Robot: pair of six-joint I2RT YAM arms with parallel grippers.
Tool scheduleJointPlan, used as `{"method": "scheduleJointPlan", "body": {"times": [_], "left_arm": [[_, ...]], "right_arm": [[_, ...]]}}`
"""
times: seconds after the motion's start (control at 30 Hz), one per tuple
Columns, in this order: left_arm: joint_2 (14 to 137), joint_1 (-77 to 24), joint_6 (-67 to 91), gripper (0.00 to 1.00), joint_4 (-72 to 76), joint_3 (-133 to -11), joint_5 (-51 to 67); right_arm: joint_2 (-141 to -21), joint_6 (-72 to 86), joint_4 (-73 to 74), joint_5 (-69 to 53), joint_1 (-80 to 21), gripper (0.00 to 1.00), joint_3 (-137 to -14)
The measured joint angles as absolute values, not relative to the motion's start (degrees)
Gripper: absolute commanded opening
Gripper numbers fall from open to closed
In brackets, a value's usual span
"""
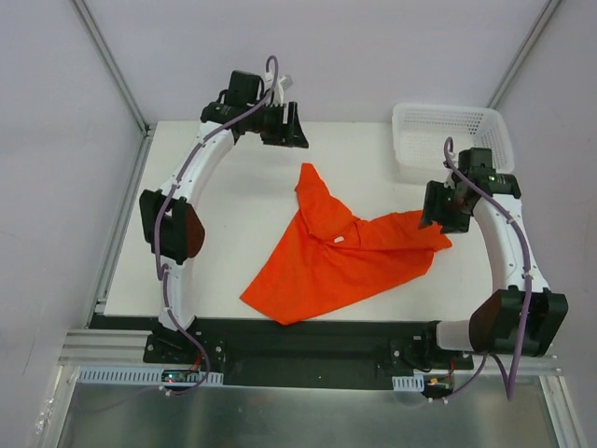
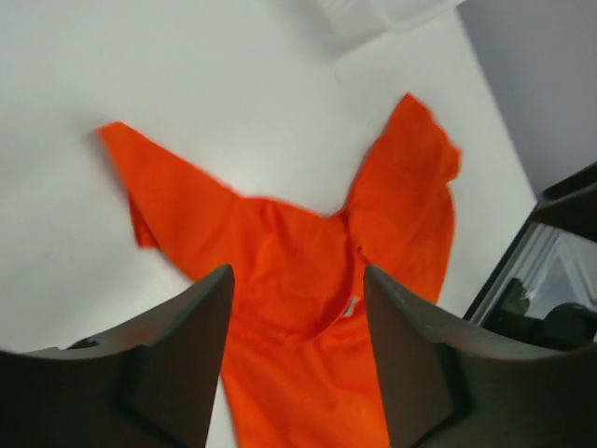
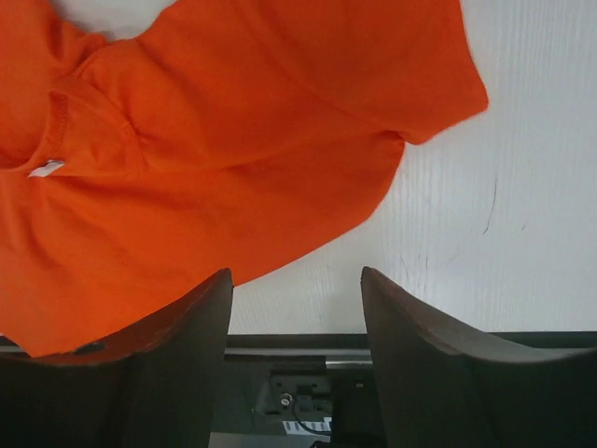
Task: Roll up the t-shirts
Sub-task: Flatten out the T-shirt at the center of the board.
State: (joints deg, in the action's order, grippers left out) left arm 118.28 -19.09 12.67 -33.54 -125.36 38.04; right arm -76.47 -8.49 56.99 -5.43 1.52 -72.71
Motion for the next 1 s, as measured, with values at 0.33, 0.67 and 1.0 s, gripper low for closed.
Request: {"method": "scheduleJointPlan", "body": {"times": [0.33,0.67,1.0], "left_arm": [[97.0,-4.3,13.1,0.49,-40.3,-92.9,33.8],[96.1,-6.2,-14.8,0.48,-64.1,-80.1,34.7],[93.8,-15.7,-23.6,0.50,-64.5,-62.4,30.6]], "right_arm": [[-83.5,-14.9,52.8,-9.8,-9.0,0.65,-90.7],[-94.4,-15.9,52.1,-12.1,-14.7,0.67,-98.1],[-94.0,-16.9,52.1,-11.9,-17.6,0.68,-97.9]]}}
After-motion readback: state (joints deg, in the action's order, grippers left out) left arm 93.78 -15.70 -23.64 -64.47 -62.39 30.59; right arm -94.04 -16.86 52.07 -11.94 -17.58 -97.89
